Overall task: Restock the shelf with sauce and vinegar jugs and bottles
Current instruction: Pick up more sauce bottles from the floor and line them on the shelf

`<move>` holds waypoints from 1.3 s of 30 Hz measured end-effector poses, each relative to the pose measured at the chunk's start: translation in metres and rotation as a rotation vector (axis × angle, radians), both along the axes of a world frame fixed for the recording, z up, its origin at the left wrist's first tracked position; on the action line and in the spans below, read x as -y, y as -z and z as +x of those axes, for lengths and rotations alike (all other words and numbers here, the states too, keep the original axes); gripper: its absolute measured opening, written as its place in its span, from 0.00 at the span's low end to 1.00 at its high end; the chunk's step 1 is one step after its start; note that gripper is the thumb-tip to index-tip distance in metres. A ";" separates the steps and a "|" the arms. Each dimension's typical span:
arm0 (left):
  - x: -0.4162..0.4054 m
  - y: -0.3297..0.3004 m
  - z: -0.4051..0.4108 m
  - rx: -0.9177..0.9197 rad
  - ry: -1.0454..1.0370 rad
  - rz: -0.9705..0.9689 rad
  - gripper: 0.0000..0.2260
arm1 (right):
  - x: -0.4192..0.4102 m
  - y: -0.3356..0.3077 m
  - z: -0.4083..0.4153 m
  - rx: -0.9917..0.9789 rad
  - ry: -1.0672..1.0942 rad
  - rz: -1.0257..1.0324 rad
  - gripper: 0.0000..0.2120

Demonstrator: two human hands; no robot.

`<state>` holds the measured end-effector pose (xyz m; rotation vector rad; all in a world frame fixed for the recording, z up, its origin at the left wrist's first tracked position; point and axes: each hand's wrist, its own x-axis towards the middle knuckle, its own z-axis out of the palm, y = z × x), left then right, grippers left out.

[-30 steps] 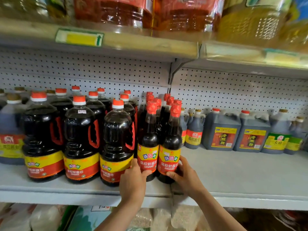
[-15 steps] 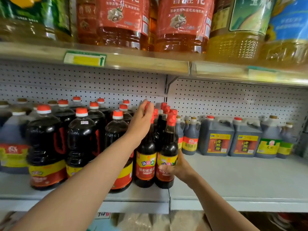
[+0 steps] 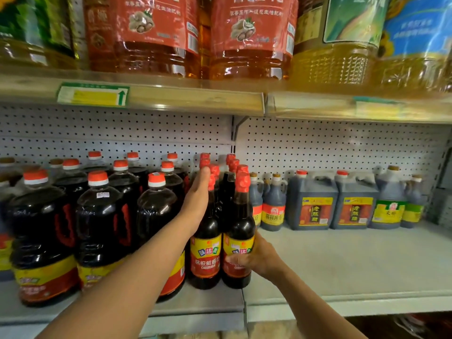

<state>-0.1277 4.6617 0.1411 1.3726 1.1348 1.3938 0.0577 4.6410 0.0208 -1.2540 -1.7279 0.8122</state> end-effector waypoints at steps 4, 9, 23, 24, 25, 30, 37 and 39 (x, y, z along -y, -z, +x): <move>-0.001 -0.002 -0.003 0.071 0.067 -0.045 0.34 | 0.000 0.000 -0.001 -0.019 -0.040 -0.008 0.39; -0.008 -0.032 -0.015 0.141 0.075 -0.088 0.37 | 0.008 -0.023 0.010 -0.175 -0.173 -0.135 0.31; -0.039 -0.062 -0.024 0.072 0.168 -0.364 0.23 | -0.047 -0.175 -0.009 -0.228 0.297 -0.028 0.28; -0.041 -0.067 -0.026 0.046 0.184 -0.365 0.22 | -0.051 -0.176 -0.009 -0.225 0.296 -0.022 0.29; -0.043 -0.070 -0.027 0.016 0.199 -0.364 0.22 | -0.054 -0.176 -0.009 -0.227 0.291 -0.019 0.31; -0.048 -0.061 -0.020 0.049 0.232 -0.342 0.27 | -0.063 -0.177 -0.009 -0.223 0.264 -0.066 0.36; -0.056 -0.056 -0.020 0.190 0.297 -0.344 0.16 | -0.075 -0.170 -0.004 -0.183 0.293 -0.018 0.18; -0.058 -0.056 -0.019 0.207 0.303 -0.331 0.12 | -0.074 -0.171 -0.005 -0.203 0.290 -0.002 0.15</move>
